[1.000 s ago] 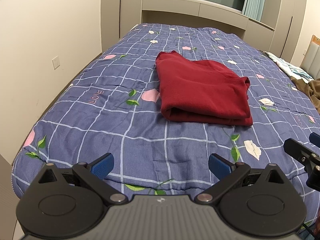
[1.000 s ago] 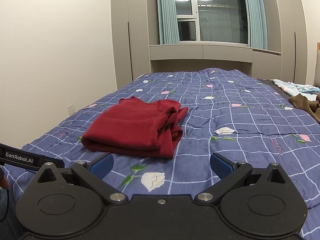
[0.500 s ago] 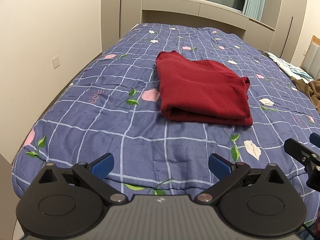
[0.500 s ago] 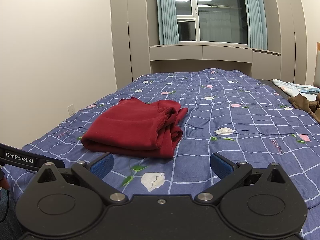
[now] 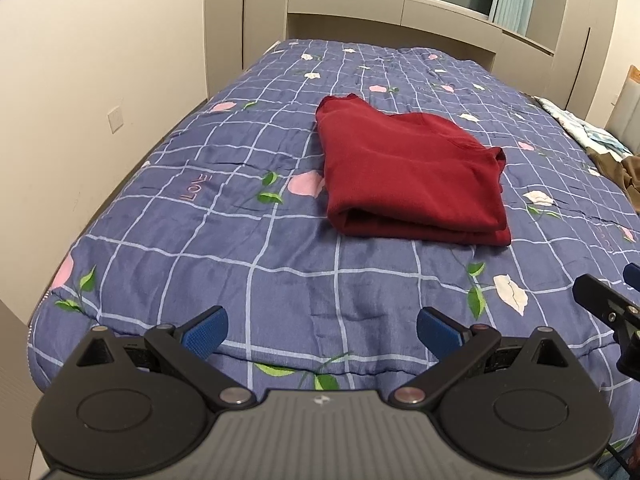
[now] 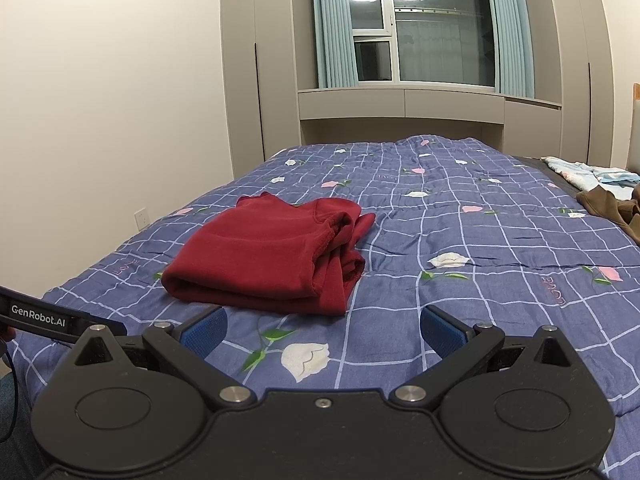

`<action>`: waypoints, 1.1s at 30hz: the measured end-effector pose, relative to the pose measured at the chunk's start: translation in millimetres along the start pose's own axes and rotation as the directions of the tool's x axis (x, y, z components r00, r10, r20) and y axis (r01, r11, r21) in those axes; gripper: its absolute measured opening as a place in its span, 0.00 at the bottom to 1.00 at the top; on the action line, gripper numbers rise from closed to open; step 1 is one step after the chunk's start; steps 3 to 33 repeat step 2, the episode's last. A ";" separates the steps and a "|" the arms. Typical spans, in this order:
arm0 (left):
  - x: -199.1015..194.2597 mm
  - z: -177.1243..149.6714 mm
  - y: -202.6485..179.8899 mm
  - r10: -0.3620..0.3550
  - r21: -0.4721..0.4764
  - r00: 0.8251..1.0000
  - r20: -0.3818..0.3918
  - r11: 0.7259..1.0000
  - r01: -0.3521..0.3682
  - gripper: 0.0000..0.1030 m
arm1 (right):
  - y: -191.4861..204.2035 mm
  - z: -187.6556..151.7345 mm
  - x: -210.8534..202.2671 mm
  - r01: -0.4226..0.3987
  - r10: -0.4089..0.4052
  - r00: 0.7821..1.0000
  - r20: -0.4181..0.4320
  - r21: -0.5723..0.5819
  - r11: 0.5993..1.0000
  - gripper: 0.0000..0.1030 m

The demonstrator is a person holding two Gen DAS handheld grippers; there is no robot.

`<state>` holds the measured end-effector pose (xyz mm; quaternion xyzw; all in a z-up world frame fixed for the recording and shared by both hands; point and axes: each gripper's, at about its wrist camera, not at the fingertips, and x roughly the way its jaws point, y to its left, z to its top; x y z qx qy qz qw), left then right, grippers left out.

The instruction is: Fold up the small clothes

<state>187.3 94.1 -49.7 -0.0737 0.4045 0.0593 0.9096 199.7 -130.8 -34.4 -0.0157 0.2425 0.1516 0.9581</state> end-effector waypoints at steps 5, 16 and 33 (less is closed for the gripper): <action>0.4 0.7 -0.3 -0.002 -0.001 1.000 -0.003 1.000 0.002 0.99 | -0.1 0.0 -0.1 -0.001 0.001 1.000 0.000 0.000 1.000 0.99; 0.4 0.7 -0.3 -0.002 -0.001 1.000 -0.003 1.000 0.002 0.99 | -0.1 0.0 -0.1 -0.001 0.001 1.000 0.000 0.000 1.000 0.99; 0.4 0.7 -0.3 -0.002 -0.001 1.000 -0.003 1.000 0.002 0.99 | -0.1 0.0 -0.1 -0.001 0.001 1.000 0.000 0.000 1.000 0.99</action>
